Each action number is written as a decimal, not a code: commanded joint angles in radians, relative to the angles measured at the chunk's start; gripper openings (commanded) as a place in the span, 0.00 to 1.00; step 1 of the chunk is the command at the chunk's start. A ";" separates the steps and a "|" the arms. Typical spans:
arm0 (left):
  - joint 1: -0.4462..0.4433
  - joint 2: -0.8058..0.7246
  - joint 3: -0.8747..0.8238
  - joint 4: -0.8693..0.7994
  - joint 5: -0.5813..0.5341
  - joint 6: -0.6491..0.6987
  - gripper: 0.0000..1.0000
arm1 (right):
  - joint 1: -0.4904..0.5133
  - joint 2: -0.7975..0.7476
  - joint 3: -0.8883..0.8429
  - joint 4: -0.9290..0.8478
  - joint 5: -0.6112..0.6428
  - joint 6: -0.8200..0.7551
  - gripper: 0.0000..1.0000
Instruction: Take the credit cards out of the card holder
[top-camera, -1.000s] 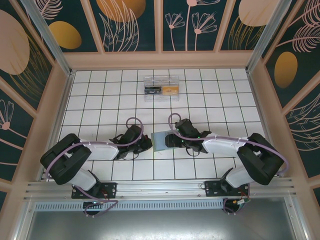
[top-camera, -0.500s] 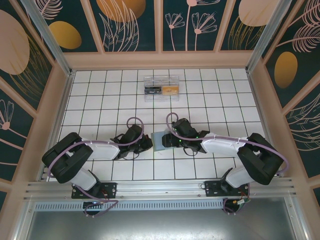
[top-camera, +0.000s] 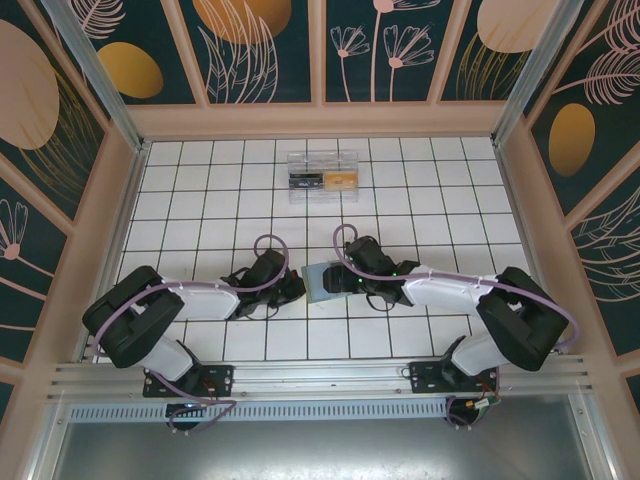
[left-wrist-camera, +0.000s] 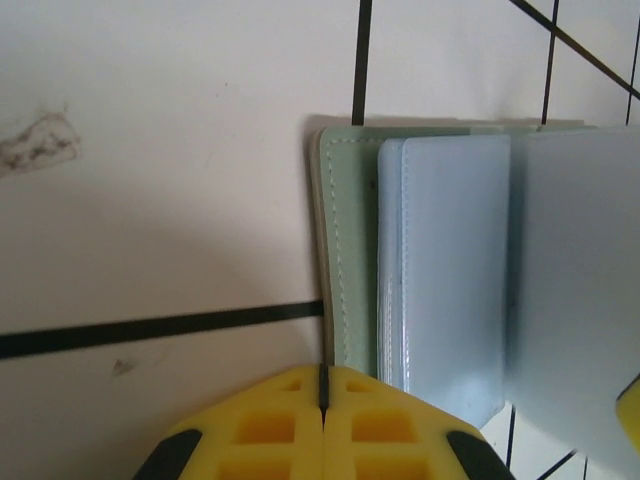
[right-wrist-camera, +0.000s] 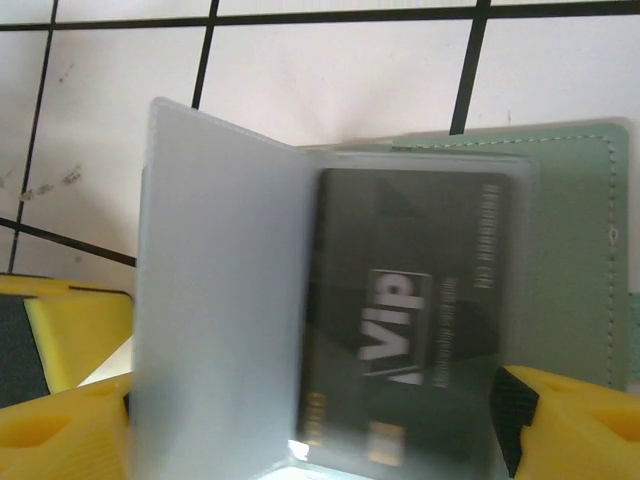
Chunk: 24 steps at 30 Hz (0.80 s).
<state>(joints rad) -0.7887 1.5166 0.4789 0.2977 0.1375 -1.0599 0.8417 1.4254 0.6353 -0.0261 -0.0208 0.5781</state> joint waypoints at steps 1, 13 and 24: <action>-0.006 -0.070 0.018 -0.088 -0.056 0.028 0.00 | 0.011 -0.050 0.029 -0.020 0.032 0.006 0.91; -0.007 -0.247 0.039 -0.218 -0.145 0.067 0.03 | 0.012 -0.094 0.026 0.015 0.008 -0.021 0.98; -0.007 -0.354 0.052 -0.275 -0.216 0.079 0.06 | 0.013 0.002 0.025 0.255 -0.283 0.020 0.89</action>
<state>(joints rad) -0.7925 1.1961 0.5072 0.0628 -0.0338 -0.9958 0.8463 1.3834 0.6460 0.1257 -0.1963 0.5835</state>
